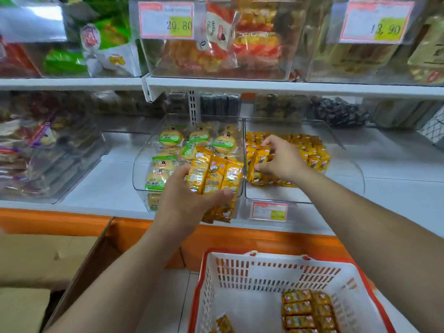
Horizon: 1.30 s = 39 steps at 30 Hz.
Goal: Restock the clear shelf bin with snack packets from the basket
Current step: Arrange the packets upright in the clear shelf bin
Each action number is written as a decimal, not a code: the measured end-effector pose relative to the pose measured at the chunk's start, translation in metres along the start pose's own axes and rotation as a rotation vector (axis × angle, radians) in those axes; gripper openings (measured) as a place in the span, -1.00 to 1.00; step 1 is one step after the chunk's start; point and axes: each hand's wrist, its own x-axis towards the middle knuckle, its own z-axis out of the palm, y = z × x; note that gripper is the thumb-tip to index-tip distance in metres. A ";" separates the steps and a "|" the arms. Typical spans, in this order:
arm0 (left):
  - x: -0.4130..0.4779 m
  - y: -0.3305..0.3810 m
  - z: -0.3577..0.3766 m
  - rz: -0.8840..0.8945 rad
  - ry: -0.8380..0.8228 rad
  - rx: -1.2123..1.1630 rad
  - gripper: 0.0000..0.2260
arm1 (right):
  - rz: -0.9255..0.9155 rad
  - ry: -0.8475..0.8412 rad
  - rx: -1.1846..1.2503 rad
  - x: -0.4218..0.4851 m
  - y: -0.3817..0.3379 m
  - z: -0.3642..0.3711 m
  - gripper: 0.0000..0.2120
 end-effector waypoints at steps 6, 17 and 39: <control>0.010 -0.010 0.000 -0.011 0.024 0.010 -0.22 | -0.110 -0.038 -0.298 0.028 0.009 0.022 -0.43; 0.012 -0.004 0.006 -0.044 0.030 -0.046 -0.20 | -0.157 -0.078 -0.628 0.022 0.003 0.027 -0.38; -0.036 0.018 0.058 -0.083 -0.169 -0.114 -0.09 | 0.059 -0.228 0.669 -0.145 -0.020 -0.072 -0.58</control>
